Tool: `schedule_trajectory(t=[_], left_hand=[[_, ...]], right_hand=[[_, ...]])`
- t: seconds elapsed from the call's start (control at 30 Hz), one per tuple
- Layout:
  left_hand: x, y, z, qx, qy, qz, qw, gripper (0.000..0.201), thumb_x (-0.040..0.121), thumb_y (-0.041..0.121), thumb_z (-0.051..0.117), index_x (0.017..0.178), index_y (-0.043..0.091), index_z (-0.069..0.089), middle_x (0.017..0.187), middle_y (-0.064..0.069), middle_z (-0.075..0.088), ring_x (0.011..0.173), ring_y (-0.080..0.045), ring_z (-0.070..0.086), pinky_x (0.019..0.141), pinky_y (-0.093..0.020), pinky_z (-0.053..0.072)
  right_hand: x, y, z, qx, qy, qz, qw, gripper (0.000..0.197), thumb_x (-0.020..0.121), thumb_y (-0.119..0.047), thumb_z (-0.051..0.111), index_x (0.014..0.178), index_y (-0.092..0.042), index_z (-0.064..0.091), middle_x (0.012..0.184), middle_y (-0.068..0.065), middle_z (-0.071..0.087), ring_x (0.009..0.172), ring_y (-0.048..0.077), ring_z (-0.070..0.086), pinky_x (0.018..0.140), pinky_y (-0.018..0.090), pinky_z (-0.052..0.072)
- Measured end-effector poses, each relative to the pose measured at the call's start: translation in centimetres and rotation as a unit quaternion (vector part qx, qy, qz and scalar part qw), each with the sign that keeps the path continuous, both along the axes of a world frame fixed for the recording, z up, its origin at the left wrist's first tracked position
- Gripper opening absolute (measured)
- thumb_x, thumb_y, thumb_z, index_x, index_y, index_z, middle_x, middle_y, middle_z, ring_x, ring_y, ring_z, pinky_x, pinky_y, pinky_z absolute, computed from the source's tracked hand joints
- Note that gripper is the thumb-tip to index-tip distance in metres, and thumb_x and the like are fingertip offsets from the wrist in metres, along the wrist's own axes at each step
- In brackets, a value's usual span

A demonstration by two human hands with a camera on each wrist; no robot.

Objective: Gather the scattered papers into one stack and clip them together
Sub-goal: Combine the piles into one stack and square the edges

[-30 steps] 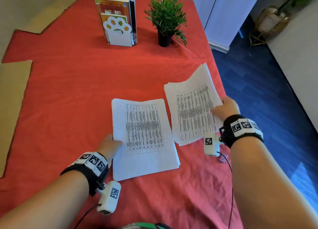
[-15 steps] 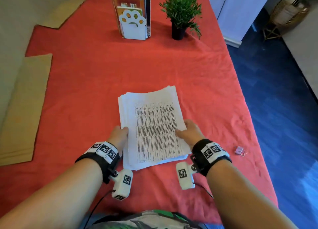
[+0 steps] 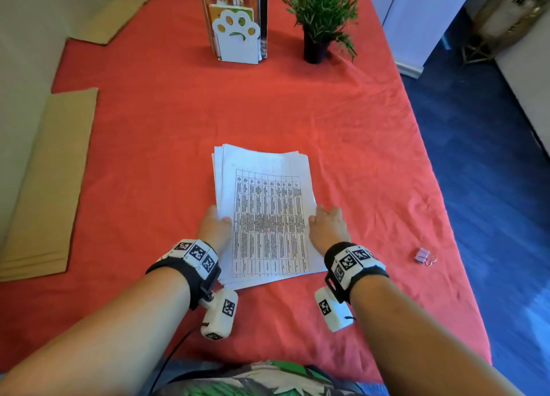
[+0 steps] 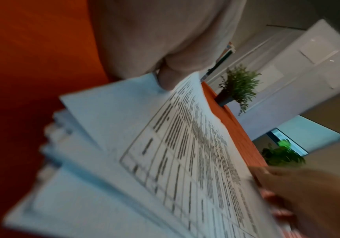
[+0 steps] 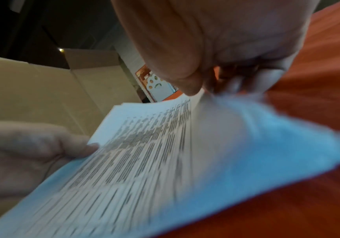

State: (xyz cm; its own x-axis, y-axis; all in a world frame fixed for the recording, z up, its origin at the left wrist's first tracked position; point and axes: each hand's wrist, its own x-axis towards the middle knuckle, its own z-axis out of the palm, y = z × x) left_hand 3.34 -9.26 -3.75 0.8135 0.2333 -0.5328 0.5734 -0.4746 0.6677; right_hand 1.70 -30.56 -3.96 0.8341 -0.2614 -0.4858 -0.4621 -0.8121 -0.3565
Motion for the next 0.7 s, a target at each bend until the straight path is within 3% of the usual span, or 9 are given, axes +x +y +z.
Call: schedule_trajectory(t=[0.07, 0.13, 0.2, 0.3, 0.37, 0.43, 0.5, 0.6, 0.7], left_hand=[[-0.5, 0.2, 0.4, 0.001, -0.054, 0.002, 0.999, 0.026, 0.096, 0.009, 0.037, 0.121, 0.004, 0.044, 0.115, -0.018, 0.056, 0.096, -0.03, 0.053, 0.079, -0.032, 0.039], [-0.8, 0.5, 1.4, -0.019, -0.092, 0.002, 0.996, 0.027, 0.095, 0.011, 0.038, 0.12, 0.004, 0.044, 0.113, -0.022, 0.057, 0.102, -0.035, 0.056, 0.083, -0.039, 0.044], [-0.7, 0.7, 2.7, -0.063, -0.125, -0.012, 0.99, 0.029, 0.093, 0.018, 0.041, 0.119, 0.006, 0.044, 0.108, -0.018, 0.059, 0.099, -0.032, 0.057, 0.084, -0.041, 0.046], [0.3, 0.9, 5.2, -0.119, -0.171, -0.036, 0.977, 0.029, 0.086, 0.031, 0.046, 0.113, 0.021, 0.042, 0.11, -0.012, 0.063, 0.098, -0.025, 0.059, 0.094, -0.048, 0.047], [1.1, 0.8, 6.6, -0.132, -0.224, -0.043, 0.965, 0.019, 0.094, 0.023, 0.048, 0.111, 0.025, 0.041, 0.108, 0.001, 0.062, 0.1, -0.016, 0.056, 0.098, -0.038, 0.045], [1.6, 0.4, 7.8, -0.151, -0.276, -0.046, 0.948, 0.031, 0.098, 0.011, 0.045, 0.125, 0.023, 0.037, 0.114, 0.019, 0.053, 0.105, 0.004, 0.05, 0.098, -0.013, 0.036], [1.5, 0.3, 8.2, -0.173, -0.309, -0.046, 0.934, 0.037, 0.096, 0.009, 0.048, 0.126, 0.026, 0.035, 0.115, 0.025, 0.048, 0.097, 0.019, 0.049, 0.09, -0.002, 0.033], [0.8, 0.5, 7.7, -0.228, -0.306, -0.022, 0.924, 0.046, 0.089, 0.0, 0.053, 0.122, 0.024, 0.033, 0.112, 0.015, 0.055, 0.093, 0.015, 0.057, 0.091, -0.012, 0.044], [0.5, 0.5, 7.9, -0.249, -0.328, 0.003, 0.911, 0.055, 0.081, -0.003, 0.055, 0.119, 0.03, 0.036, 0.122, 0.003, 0.056, 0.106, -0.004, 0.06, 0.098, -0.023, 0.046]], right_hand=[[0.6, -0.5, 0.5, 0.036, -0.009, -0.02, 0.999, 0.054, 0.095, -0.028, 0.045, 0.147, -0.019, 0.03, 0.14, 0.01, 0.034, 0.128, 0.034, 0.038, 0.106, 0.045, 0.036], [1.2, -1.2, 1.7, 0.184, -0.043, -0.043, 0.981, 0.063, 0.082, -0.032, 0.06, 0.139, -0.022, 0.039, 0.137, 0.009, 0.046, 0.127, 0.031, 0.046, 0.109, 0.05, 0.038], [1.7, -1.8, 2.6, 0.31, -0.114, -0.096, 0.939, 0.05, 0.067, -0.04, 0.068, 0.113, -0.034, 0.051, 0.12, 0.008, 0.063, 0.113, 0.03, 0.061, 0.102, 0.055, 0.046], [2.5, -1.3, 6.0, 0.38, -0.255, -0.14, 0.878, 0.024, 0.075, -0.026, 0.066, 0.09, -0.042, 0.058, 0.103, 0.006, 0.068, 0.099, 0.028, 0.065, 0.095, 0.058, 0.049], [3.1, -0.4, 8.6, 0.383, -0.334, -0.135, 0.85, 0.027, 0.081, -0.019, 0.061, 0.095, -0.042, 0.059, 0.101, -0.001, 0.07, 0.095, 0.021, 0.066, 0.092, 0.05, 0.053], [3.2, 0.3, 9.7, 0.401, -0.379, -0.133, 0.824, 0.028, 0.086, -0.01, 0.058, 0.099, -0.035, 0.057, 0.096, -0.006, 0.069, 0.089, 0.012, 0.066, 0.088, 0.038, 0.053], [2.5, 0.8, 9.6, 0.427, -0.381, -0.139, 0.808, 0.035, 0.089, 0.002, 0.055, 0.101, -0.03, 0.054, 0.095, -0.008, 0.067, 0.087, 0.006, 0.066, 0.086, 0.034, 0.053], [1.3, 0.8, 8.6, 0.443, -0.371, -0.145, 0.803, 0.044, 0.076, -0.001, 0.058, 0.104, -0.033, 0.05, 0.099, -0.003, 0.063, 0.091, 0.012, 0.061, 0.085, 0.039, 0.052], [1.4, 0.7, 8.7, 0.45, -0.402, -0.143, 0.784, 0.055, 0.069, 0.004, 0.052, 0.11, -0.031, 0.044, 0.102, 0.0, 0.055, 0.092, 0.01, 0.056, 0.085, 0.036, 0.047]])
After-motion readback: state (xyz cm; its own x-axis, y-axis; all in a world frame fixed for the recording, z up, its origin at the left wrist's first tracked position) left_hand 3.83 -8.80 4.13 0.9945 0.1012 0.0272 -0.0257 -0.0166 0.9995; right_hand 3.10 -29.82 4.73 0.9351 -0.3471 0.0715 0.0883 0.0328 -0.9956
